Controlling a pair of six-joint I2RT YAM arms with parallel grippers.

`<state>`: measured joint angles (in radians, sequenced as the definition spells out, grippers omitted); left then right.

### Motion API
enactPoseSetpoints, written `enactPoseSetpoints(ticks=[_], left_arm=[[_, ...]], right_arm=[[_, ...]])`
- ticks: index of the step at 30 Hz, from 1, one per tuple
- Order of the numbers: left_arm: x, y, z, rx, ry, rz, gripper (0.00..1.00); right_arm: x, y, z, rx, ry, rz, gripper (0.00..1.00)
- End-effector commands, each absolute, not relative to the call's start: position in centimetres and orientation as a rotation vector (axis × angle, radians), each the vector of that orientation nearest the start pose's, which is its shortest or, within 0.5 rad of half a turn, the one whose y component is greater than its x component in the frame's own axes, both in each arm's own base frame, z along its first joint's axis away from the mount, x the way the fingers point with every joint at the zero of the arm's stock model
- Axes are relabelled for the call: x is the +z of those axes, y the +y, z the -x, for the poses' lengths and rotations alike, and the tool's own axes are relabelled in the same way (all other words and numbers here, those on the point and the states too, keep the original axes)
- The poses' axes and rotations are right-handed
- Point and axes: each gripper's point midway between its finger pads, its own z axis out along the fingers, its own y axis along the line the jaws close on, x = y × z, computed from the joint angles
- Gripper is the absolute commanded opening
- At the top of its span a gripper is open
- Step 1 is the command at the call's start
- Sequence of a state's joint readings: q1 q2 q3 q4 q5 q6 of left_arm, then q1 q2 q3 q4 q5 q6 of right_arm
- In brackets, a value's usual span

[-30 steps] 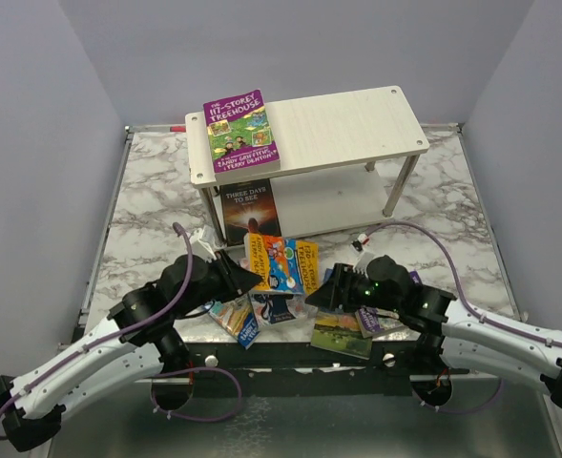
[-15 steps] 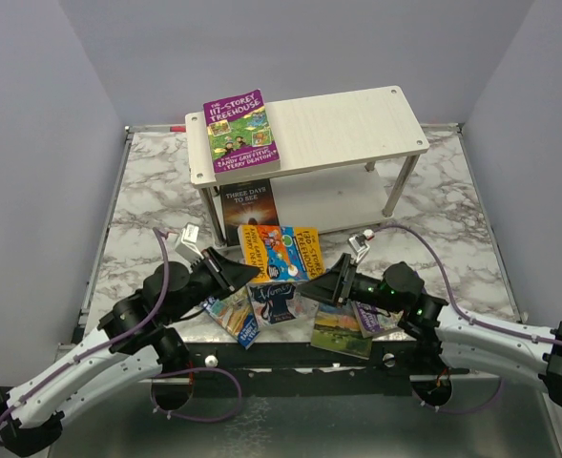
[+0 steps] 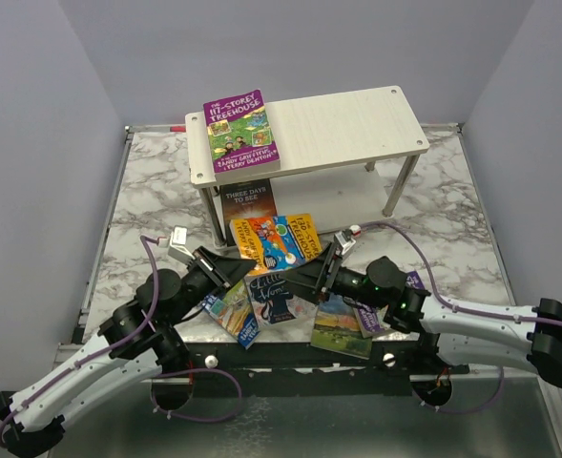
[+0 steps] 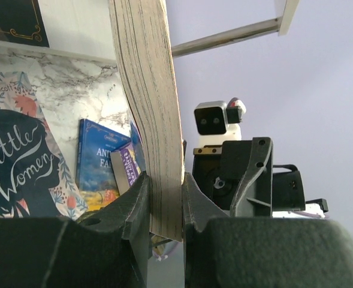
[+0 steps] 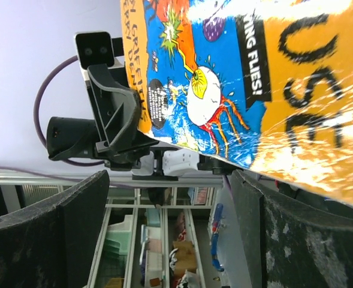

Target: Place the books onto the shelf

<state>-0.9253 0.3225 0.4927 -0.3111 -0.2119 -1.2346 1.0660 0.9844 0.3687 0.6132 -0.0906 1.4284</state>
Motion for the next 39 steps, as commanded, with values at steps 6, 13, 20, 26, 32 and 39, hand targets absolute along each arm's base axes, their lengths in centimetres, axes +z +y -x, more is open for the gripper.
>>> enactPoseSetpoints(ticks=[6, 13, 20, 26, 32, 39], left_arm=[[29.5, -19.5, -16.2, -1.485, 1.648, 0.55, 0.0], [29.6, -19.8, -16.2, -1.513, 1.635, 0.563, 0.0], [29.8, -19.7, -16.1, -1.53, 1.624, 0.564, 0.0], [29.8, -19.9, -16.0, -1.551, 1.624, 0.568, 0.0], [29.7, -20.2, -15.9, -1.57, 1.625, 0.567, 0.0], [29.2, -20.6, -15.7, -1.596, 1.637, 0.57, 0.0]], right_arm=[[25.4, 36.6, -13.0, 1.937, 1.915, -0.423, 0.86], [26.2, 37.5, -15.2, 1.809, 1.847, -0.595, 0.86], [25.4, 37.2, -17.6, 1.647, 1.822, -0.743, 0.83], [24.6, 37.4, -18.7, 1.551, 1.834, -0.788, 0.75], [23.7, 36.9, -19.6, 1.489, 1.814, -0.833, 0.66], [24.0, 35.8, -20.9, 1.394, 1.757, -0.869, 0.55]])
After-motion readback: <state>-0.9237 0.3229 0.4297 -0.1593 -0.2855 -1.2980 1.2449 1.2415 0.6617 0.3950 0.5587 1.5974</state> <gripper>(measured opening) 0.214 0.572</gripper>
